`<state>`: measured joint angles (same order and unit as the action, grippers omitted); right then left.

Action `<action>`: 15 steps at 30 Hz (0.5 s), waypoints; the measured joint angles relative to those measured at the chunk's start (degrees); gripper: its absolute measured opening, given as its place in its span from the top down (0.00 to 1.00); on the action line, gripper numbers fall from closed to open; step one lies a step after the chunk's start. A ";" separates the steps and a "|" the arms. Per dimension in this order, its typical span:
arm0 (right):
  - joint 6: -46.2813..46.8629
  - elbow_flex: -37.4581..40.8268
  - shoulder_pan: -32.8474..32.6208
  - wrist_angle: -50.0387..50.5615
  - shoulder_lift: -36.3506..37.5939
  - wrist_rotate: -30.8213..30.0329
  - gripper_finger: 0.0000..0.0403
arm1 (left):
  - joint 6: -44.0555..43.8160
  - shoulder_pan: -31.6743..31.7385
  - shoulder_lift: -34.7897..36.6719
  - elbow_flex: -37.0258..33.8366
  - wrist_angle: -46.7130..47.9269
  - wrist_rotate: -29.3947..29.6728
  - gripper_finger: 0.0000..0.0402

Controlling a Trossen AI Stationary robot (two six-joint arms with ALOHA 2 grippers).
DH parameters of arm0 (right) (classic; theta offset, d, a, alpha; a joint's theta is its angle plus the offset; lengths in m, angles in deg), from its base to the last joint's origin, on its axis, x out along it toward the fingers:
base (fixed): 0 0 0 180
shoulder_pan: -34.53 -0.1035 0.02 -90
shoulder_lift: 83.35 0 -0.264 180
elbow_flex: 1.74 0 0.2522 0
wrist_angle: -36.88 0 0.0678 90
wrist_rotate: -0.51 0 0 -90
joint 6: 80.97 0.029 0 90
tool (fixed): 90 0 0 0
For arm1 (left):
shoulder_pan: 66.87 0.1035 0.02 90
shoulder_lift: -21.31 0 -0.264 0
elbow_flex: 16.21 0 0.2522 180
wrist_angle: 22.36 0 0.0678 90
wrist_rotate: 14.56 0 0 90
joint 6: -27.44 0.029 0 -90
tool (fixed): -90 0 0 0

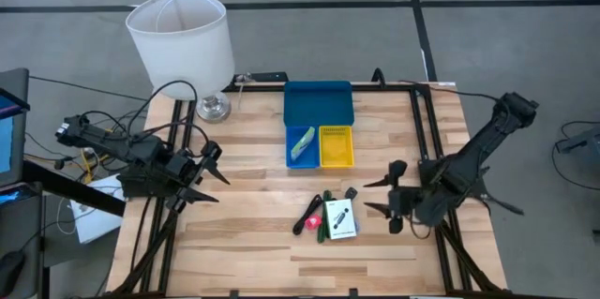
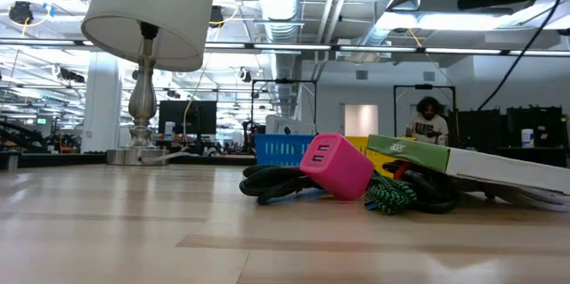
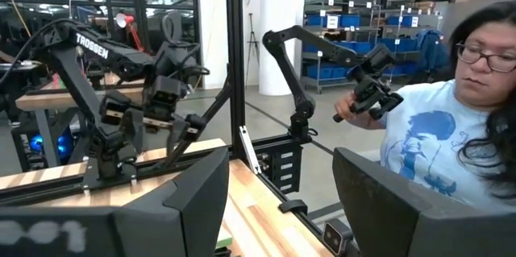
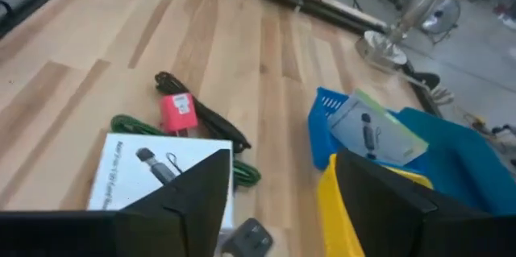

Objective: Pick and place items into bin
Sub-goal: Put the card reader box into the small blue bin

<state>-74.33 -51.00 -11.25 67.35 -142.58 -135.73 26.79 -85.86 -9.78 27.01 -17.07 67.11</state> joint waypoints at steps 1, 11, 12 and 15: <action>0.92 -0.85 0.00 0.14 -1.19 0.18 0.42 | 0.00 0.00 0.00 0.00 0.02 0.00 0.47; 12.80 -10.15 -3.19 18.12 -14.10 3.03 0.38 | -2.10 0.00 0.00 0.00 1.48 -0.02 0.47; 13.89 -11.14 -3.51 19.76 -15.30 3.04 0.38 | -2.10 0.00 0.00 0.00 1.48 -0.02 0.47; 16.71 -13.88 -4.51 24.38 -18.83 3.08 0.38 | -2.12 -0.01 0.00 0.00 1.48 -0.02 0.47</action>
<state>-57.62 -64.88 -15.76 91.73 -161.41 -132.65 24.67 -85.87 -9.78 27.01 -15.58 67.08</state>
